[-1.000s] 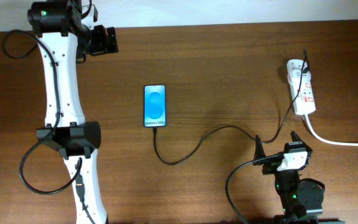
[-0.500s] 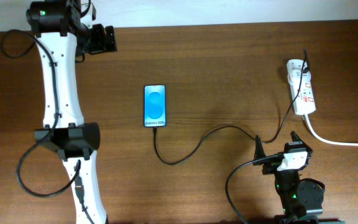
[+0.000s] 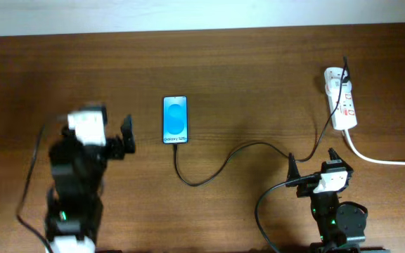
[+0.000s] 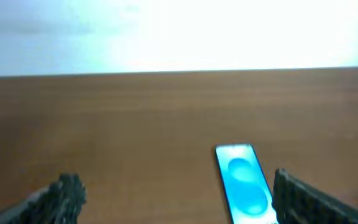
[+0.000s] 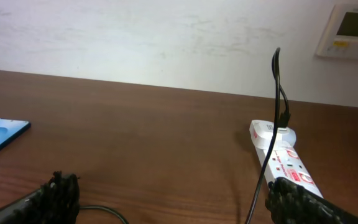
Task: Plug charger to phone and switch on socket
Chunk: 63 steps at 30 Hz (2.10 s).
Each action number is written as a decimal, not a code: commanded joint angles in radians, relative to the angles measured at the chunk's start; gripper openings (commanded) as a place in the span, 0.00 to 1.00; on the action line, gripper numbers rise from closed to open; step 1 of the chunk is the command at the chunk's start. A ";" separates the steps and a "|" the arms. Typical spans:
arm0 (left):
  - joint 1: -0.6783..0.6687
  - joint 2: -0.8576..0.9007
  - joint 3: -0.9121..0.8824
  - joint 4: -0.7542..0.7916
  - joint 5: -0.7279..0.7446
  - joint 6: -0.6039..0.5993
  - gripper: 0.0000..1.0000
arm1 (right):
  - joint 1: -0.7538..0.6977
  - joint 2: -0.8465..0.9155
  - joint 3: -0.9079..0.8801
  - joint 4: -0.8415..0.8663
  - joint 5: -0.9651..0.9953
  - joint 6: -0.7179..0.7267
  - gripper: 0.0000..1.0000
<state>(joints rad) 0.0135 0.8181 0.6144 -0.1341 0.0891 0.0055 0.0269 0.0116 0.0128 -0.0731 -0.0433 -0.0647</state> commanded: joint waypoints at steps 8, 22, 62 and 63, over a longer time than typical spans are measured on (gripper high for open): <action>0.003 -0.554 -0.544 0.292 0.000 0.224 0.99 | -0.001 -0.008 -0.007 -0.001 -0.008 -0.006 0.98; 0.002 -0.813 -0.606 0.053 -0.068 0.261 0.99 | -0.001 -0.008 -0.007 -0.001 -0.008 -0.006 0.98; 0.003 -0.813 -0.606 0.053 -0.068 0.261 0.99 | -0.001 -0.008 -0.007 -0.002 -0.008 -0.006 0.98; 0.002 -0.813 -0.606 0.053 -0.068 0.261 0.99 | -0.001 -0.008 -0.007 -0.001 -0.008 -0.006 0.98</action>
<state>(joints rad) 0.0135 0.0147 0.0113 -0.0727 0.0326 0.2512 0.0269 0.0116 0.0128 -0.0734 -0.0433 -0.0639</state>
